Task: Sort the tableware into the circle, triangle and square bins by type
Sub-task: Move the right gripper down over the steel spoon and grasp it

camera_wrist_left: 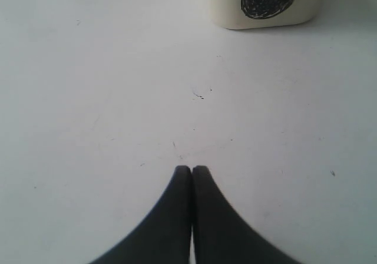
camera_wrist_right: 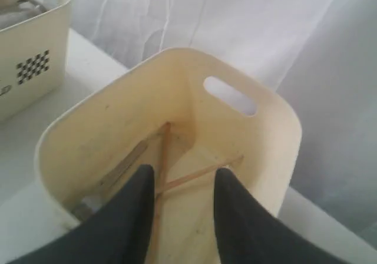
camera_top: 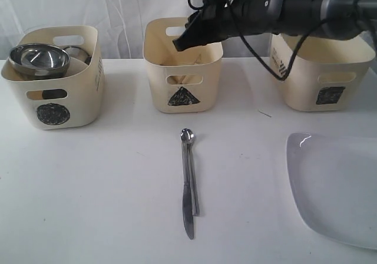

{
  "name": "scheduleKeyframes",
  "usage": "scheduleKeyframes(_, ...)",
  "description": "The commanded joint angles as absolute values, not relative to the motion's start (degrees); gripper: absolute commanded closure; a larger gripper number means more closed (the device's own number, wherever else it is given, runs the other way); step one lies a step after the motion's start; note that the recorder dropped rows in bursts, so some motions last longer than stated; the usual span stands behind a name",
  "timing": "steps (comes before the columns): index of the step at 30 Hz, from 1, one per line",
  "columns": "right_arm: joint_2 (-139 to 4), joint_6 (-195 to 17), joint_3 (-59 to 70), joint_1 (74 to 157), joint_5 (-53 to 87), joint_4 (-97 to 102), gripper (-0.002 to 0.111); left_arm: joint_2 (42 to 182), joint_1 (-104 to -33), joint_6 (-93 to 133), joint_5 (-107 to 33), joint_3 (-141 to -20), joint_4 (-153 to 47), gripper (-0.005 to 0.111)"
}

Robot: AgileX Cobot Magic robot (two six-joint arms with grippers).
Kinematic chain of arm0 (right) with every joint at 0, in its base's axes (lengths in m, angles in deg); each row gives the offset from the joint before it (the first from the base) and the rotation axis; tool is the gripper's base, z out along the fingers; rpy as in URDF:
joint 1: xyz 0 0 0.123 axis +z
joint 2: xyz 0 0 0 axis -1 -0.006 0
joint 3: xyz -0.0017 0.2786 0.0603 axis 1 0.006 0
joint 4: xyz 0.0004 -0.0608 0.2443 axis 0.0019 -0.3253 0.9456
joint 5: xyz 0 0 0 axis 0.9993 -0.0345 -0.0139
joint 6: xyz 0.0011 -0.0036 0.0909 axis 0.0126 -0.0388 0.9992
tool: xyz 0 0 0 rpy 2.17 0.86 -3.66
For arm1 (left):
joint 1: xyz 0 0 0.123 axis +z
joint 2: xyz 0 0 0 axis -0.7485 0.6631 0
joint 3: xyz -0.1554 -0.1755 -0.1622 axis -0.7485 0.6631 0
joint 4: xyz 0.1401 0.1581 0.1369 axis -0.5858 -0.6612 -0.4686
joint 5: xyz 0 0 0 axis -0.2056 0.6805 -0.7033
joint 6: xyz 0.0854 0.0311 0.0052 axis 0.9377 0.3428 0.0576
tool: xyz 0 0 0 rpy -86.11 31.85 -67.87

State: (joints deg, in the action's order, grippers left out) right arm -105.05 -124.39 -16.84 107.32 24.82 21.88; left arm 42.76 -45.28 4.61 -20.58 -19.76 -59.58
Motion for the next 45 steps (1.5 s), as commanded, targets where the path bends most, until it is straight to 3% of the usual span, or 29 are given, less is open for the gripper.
scheduleKeyframes(1,-100.6,-123.0,-16.9,106.8,40.2,22.1,0.075,42.5,-45.2,4.7,-20.7,-19.5,-59.2,0.107)
scheduleKeyframes(3,-99.8,-118.4,-16.8,106.8,47.9,22.1,0.079,42.5,-45.2,4.7,-20.7,-19.5,-59.2,0.107)
scheduleKeyframes(4,-99.7,-112.6,-15.6,106.8,53.0,22.4,0.092,42.5,-45.2,4.7,-20.7,-19.5,-59.2,0.107)
scheduleKeyframes(6,-99.7,-109.5,-11.3,107.3,51.8,23.9,0.108,42.5,-45.2,4.7,-20.7,-19.5,-59.2,0.107)
scheduleKeyframes(11,-99.7,-107.1,2.6,110.3,51.4,32.7,0.108,42.5,-45.2,4.7,-20.7,-19.5,-59.2,0.107)
scheduleKeyframes(18,-99.7,-105.9,9.7,126.2,47.2,33.9,0.108,42.5,-45.2,4.7,-20.7,-19.5,-59.2,0.107)
scheduleKeyframes(30,-99.7,-106.2,9.7,125.4,25.0,30.4,0.108,42.5,-45.2,4.7,-20.7,-19.5,-59.2,0.107)
scheduleKeyframes(33,-99.8,-106.2,8.5,124.4,30.8,30.3,0.1,42.5,-45.2,4.7,-20.7,-19.5,-59.2,0.107)
scheduleKeyframes(39,-99.9,-107.0,2.3,122.0,43.0,20.8,0.061,42.5,-45.2,4.7,-20.7,-19.5,-59.2,0.107)
scheduleKeyframes(45,-104.7,-85.7,-8.3,121.0,50.2,7.5,0.062,42.5,-45.2,4.7,-20.7,-19.5,-59.2,0.107)
